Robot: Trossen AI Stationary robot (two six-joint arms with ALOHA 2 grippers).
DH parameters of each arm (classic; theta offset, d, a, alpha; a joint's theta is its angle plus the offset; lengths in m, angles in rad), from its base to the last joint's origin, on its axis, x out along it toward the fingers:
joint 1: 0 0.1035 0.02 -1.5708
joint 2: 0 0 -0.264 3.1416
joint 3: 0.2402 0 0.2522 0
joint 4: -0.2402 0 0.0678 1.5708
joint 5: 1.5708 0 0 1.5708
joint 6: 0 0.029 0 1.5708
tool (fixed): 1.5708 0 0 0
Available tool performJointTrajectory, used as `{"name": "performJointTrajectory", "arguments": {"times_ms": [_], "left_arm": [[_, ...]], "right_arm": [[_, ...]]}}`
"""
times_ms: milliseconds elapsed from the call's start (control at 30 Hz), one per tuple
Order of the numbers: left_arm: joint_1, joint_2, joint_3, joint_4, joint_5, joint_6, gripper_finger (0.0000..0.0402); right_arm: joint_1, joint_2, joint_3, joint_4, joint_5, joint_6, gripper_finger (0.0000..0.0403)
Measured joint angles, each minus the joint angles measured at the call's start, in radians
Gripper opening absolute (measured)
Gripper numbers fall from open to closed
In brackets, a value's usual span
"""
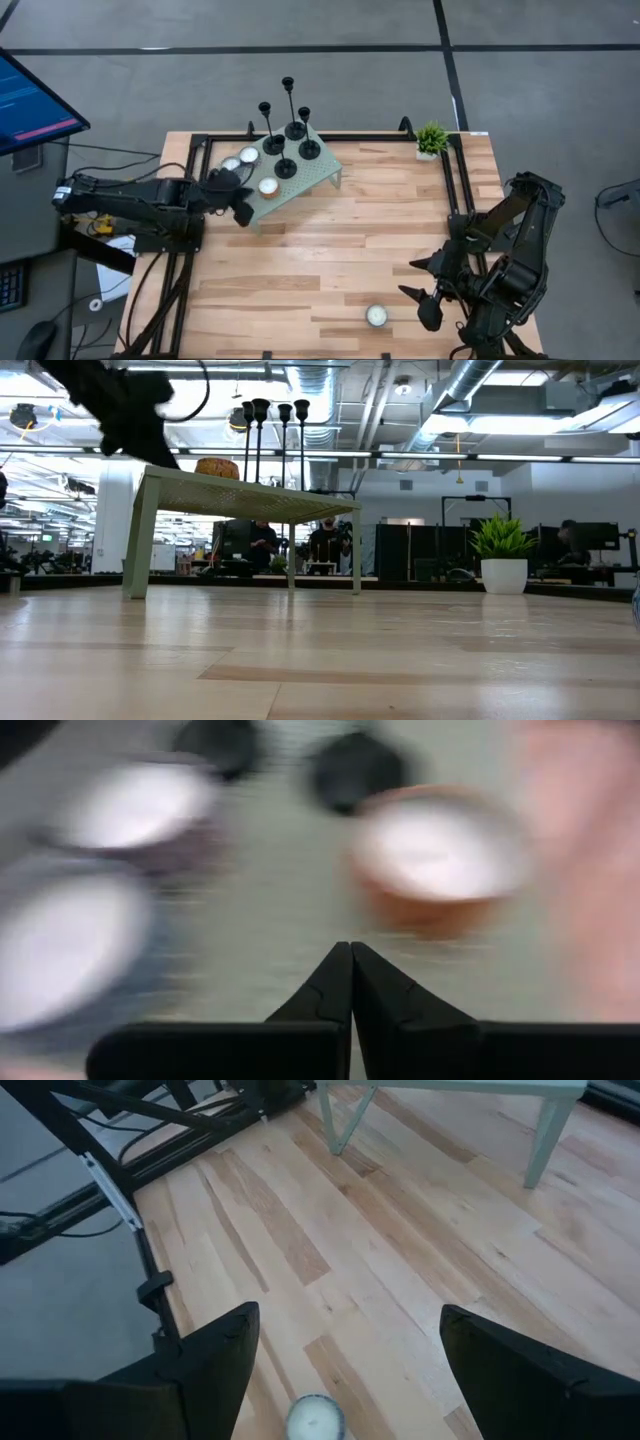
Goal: Pick & Place candle stick holders
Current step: Put the blue patterned scented candle on the shelf
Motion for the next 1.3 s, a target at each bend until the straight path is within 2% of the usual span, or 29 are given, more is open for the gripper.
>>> {"name": "performJointTrajectory", "arguments": {"times_ms": [100,200,333,467,567,700,833,1033,1100,1200,1300], "left_arm": [[-0.036,0.002,0.044,0.086,0.225,-0.052,0.0003],[-0.109,0.025,0.051,0.285,0.418,-0.09,0.0003],[-0.242,0.111,0.052,0.483,0.507,-0.137,0.0003],[-0.385,0.215,0.052,0.557,0.5,-0.192,0.0003],[-0.476,0.27,0.052,0.598,0.444,-0.231,0.0003],[-0.56,0.283,0.05,0.673,0.367,-0.235,0.0003],[-0.603,0.238,0.05,0.743,0.29,-0.218,0.0003],[-0.63,0.123,0.051,0.874,0.239,-0.107,0.0003],[-0.63,0.08,0.051,0.895,0.236,-0.076,0.0003],[-0.63,0.013,0.051,0.901,0.236,-0.019,0.0003],[-0.63,-0.058,0.051,0.903,0.236,0.026,0.0003]], "right_arm": [[0.006,0.0,0.0,0.014,-0.003,-0.002,0.0302],[0.006,0.002,0.0,0.014,-0.009,-0.002,0.0302],[-0.002,0.051,0.001,-0.014,-0.093,-0.001,0.0301],[0.018,0.157,0.0,-0.019,-0.171,0.011,0.0301],[0.058,0.234,0.0,-0.017,-0.239,0.052,0.0301],[0.108,0.321,0.0,0.043,-0.248,0.119,0.0301],[0.134,0.39,-0.016,0.117,-0.243,0.139,0.0301],[0.145,0.405,-0.237,0.522,-0.204,0.155,0.0301],[0.139,0.406,-0.295,0.597,-0.185,0.148,0.0301],[0.108,0.405,-0.364,0.684,-0.183,0.049,0.0302],[0.059,0.406,-0.392,0.689,-0.167,-0.038,0.0302]]}}
